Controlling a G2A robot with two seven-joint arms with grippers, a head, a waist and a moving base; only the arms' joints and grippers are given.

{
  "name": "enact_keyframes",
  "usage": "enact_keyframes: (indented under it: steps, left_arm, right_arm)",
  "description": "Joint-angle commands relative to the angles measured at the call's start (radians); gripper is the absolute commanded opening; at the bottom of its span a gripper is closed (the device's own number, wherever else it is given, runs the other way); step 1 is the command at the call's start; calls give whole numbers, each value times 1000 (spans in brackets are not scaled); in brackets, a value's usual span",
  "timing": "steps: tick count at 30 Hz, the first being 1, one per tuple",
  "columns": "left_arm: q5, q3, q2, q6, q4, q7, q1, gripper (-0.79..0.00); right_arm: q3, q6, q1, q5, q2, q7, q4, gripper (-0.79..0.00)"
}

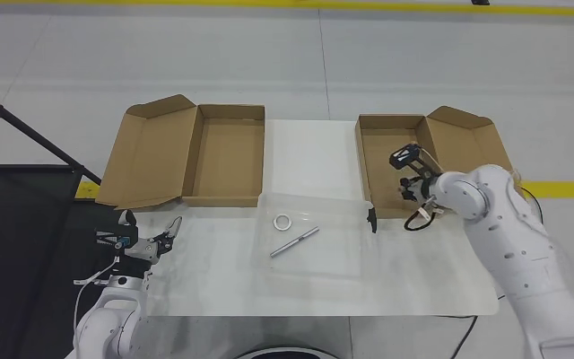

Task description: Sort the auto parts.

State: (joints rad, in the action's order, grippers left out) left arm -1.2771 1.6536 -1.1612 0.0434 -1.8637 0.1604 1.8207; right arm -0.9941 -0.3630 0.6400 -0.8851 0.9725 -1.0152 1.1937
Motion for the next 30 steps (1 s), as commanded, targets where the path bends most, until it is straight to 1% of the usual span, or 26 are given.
enact_keyframes:
  steps: [1,4,8,12,22,24,25,26,28,30]
  left_arm:
    - [0,0,0,0,0,0,0,0]
    - [0,0,0,0,0,0,0,0]
    - [0,0,0,0,0,0,0,0]
    - [0,0,0,0,0,0,0,0]
    - [0,0,0,0,0,0,0,0]
    - [0,0,0,0,0,0,0,0]
    - [0,0,0,0,0,0,0,0]
    - [0,0,0,0,0,0,0,0]
    - [0,0,0,0,0,0,0,0]
    - [0,0,0,0,0,0,0,0]
  right_arm:
    - [21,1,-23,-2,9,-2,-39,-785]
    - [46,4,-51,-3,22,3,-84,-779]
    - [67,5,-76,-7,34,7,-125,-708]
    - [79,5,-87,-9,42,10,-143,-693]
    - [74,-2,-96,-22,45,8,-152,-529]
    - [68,-4,-97,-30,43,8,-140,-434]
    - [64,-6,-96,-37,41,10,-128,-363]
    - [59,-7,-94,-44,39,14,-114,-317]
    - [43,-14,-85,-53,33,25,-68,-222]
    - [21,-27,-67,-64,24,42,1,-108]
